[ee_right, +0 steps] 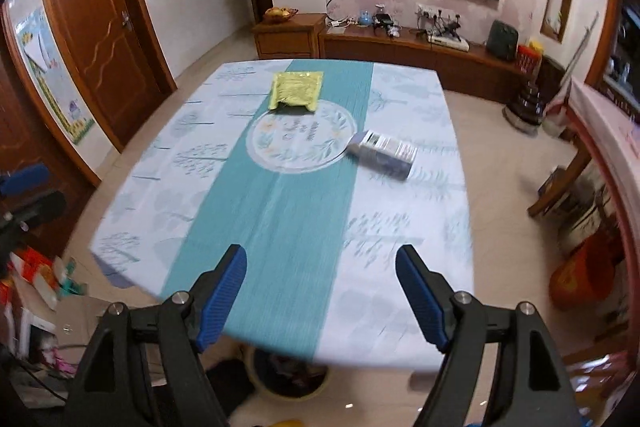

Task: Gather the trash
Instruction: 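Grasp the yellow packet with the left gripper while the right grasps the white-purple box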

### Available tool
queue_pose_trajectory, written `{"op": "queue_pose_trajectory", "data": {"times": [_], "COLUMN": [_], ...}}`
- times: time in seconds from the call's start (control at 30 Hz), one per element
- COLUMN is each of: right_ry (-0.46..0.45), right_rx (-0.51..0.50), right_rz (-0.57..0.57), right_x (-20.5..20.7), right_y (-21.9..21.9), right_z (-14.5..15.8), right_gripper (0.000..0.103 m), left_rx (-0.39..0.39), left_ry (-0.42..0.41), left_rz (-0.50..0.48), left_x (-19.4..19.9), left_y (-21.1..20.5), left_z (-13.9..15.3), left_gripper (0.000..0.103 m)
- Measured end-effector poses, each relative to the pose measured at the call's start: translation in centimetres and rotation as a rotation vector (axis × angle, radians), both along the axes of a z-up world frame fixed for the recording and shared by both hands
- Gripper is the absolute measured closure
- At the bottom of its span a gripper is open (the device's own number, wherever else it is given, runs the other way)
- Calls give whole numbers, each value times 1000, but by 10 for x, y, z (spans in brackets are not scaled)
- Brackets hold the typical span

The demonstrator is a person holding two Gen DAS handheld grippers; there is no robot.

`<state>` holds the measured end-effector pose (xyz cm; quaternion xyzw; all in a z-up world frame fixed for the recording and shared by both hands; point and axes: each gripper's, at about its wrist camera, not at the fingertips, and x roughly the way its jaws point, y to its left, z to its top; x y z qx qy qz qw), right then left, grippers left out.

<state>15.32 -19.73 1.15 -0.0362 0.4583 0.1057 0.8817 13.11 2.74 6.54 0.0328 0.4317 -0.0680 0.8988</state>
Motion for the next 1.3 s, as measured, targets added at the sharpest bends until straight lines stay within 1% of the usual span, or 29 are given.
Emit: {"op": "queue_pose_trajectory", "data": {"times": [0.03,0.07,0.13,0.17,0.23,0.27,0.3,0.37,0.5,0.63,0.7,0.73,0.77,0.8,0.83,0.87,0.9,0.93,1.0,1.1,1.23,1.3], "right_ry": [-7,-12,-14,-12,-3,7,25,67,134,215,261,275,300,325,341,347,358,372,369,359,342,335], "right_rx": [-16,-24,-27,-38,-72,-87,-110,-188,-315,-384,-430,-435,-425,-399,-338,-299,-278,-246,-203,-152,-118,-85], "right_rz": [2,0,-4,-8,-9,-5,3,33,130,227,255,260,259,252,239,210,168,128,54,-15,-100,-134], "right_x": [12,24,51,66,94,108,125,163,217,251,264,267,273,276,280,285,290,295,303,311,318,322], "right_y": [-2,-5,-11,-14,-18,-20,-21,-21,-12,-1,4,4,4,3,0,-3,-6,-9,-12,-11,-2,3], "right_z": [-3,-5,-10,-14,-23,-28,-36,-58,-99,-136,-155,-159,-165,-168,-166,-165,-165,-165,-164,-162,-159,-158], "right_gripper": [26,26,26,26,26,26,26,26,26,26,26,27,38,47,57,66,69,68,68,69,69,69], "left_rx": [0,-5,-15,-19,-23,-34,-45,-58,-82,-114,-119,-130,-137,-145,-163,-181,-191,-204,-233,-272,-257,-260], "left_ry": [6,22,46,65,95,114,127,162,227,285,311,327,338,350,364,374,382,394,426,488,549,574], "left_rz": [-8,-28,-55,-72,-91,-104,-116,-136,-140,-135,-130,-128,-125,-120,-117,-114,-112,-106,-95,-68,-41,-32], "left_x": [11,33,62,85,115,136,153,192,264,319,338,352,361,371,383,393,400,410,428,449,467,471], "left_y": [0,1,1,2,3,4,6,10,21,32,36,39,40,41,43,44,44,45,44,38,23,18], "left_z": [-3,-9,-18,-24,-34,-41,-46,-60,-91,-118,-129,-137,-142,-147,-153,-157,-161,-166,-177,-197,-223,-233], "left_gripper": [27,27,27,27,27,27,27,27,27,27,27,27,27,27,27,27,27,27,27,27,27,26]}}
